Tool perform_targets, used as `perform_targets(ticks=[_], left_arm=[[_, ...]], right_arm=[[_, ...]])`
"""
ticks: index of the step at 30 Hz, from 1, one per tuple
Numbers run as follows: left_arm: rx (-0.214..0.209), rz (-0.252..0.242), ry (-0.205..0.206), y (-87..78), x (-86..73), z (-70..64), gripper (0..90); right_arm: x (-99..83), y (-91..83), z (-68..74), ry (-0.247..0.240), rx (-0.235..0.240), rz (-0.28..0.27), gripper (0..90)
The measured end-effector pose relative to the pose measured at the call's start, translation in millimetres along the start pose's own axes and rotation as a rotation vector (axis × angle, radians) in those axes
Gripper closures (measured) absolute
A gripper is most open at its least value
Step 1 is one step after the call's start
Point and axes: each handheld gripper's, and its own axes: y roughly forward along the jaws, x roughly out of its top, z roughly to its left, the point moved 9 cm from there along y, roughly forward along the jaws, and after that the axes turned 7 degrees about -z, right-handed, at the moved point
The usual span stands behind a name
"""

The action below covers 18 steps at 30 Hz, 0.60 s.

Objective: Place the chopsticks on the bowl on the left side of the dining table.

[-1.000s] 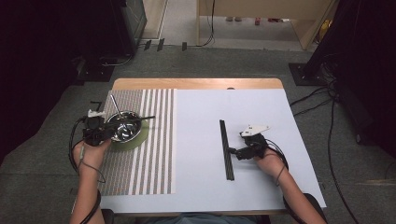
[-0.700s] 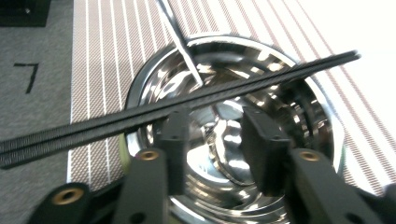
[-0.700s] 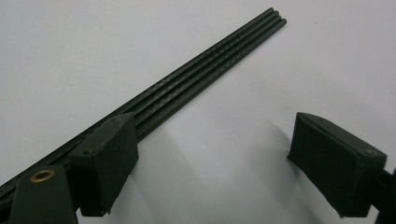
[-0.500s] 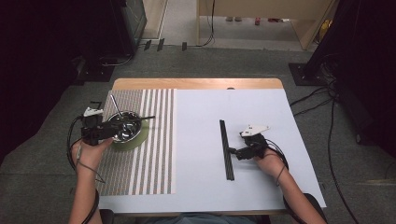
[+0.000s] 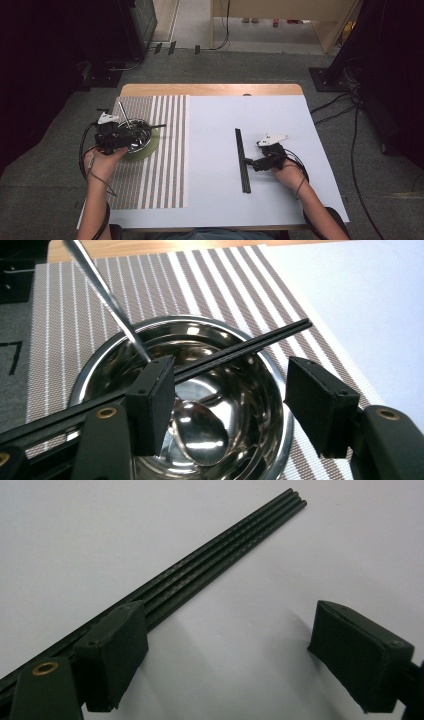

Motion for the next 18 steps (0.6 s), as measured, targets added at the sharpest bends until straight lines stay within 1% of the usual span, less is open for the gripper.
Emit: perform_targets(ticks=[2,8,12,15,18], left_arm=[[-0.001,0.005,0.008,1.9,0.0,-3.5,35.1],[-0.015,0.012,0.025,4.6,1.5,-14.8,33.7],[-0.029,0.02,0.019,6.0,2.1,-21.5,33.5],[-0.043,0.029,0.004,6.8,2.2,-26.6,33.2],[-0.053,0.025,0.002,7.0,3.4,-30.8,33.2]], right_arm=[[0.0,0.0,0.0,0.0,0.0,0.0,15.1],[0.0,0.0,0.0,0.0,0.0,0.0,15.1],[0.0,0.0,0.0,0.001,0.0,0.0,15.1],[0.0,0.0,0.0,0.001,0.0,0.0,15.1],[0.0,0.0,0.0,0.0,0.0,0.0,15.1]])
